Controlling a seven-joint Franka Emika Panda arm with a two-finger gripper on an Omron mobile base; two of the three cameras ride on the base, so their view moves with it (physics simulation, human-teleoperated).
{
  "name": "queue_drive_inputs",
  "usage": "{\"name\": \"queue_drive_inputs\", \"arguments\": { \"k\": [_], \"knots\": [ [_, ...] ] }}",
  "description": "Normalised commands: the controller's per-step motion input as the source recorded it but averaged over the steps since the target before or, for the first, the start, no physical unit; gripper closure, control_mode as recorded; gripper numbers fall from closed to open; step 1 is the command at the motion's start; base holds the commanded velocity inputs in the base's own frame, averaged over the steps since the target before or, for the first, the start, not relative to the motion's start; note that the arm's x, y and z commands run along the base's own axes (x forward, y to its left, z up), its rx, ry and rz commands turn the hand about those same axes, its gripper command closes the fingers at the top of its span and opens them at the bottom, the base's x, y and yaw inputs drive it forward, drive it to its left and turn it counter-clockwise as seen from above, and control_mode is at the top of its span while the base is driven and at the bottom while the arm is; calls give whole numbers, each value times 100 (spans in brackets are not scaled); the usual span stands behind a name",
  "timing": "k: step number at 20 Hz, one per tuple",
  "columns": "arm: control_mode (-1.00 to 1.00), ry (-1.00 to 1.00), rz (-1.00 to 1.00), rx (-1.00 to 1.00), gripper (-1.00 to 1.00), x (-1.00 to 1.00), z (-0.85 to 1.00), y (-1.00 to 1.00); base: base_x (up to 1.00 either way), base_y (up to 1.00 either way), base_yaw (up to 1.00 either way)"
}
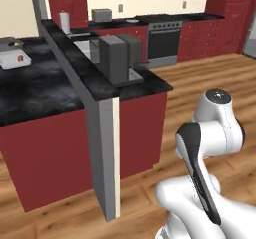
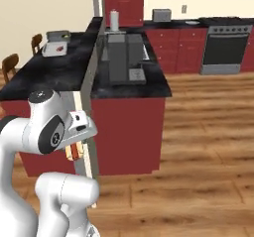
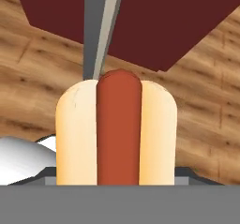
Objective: Place the cold items (pear and squash) from the fridge in one tupperware on the dining counter. Place the warm items (kebab skewer and hot dog) in the stove area in another tupperware.
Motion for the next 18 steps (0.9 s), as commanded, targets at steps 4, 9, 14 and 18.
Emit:
{"name": "queue_drive_inputs", "arguments": {
  "k": [4,9,14,18],
  "knots": [
    [100,0,0,0,100,0,0,0,-4,100,-33],
    [100,0,0,0,100,0,0,0,-4,100,-37],
    [100,0,0,0,100,0,0,0,-6,100,-38],
    [100,0,0,0,100,0,0,0,0,100,-44]
  ]
}}
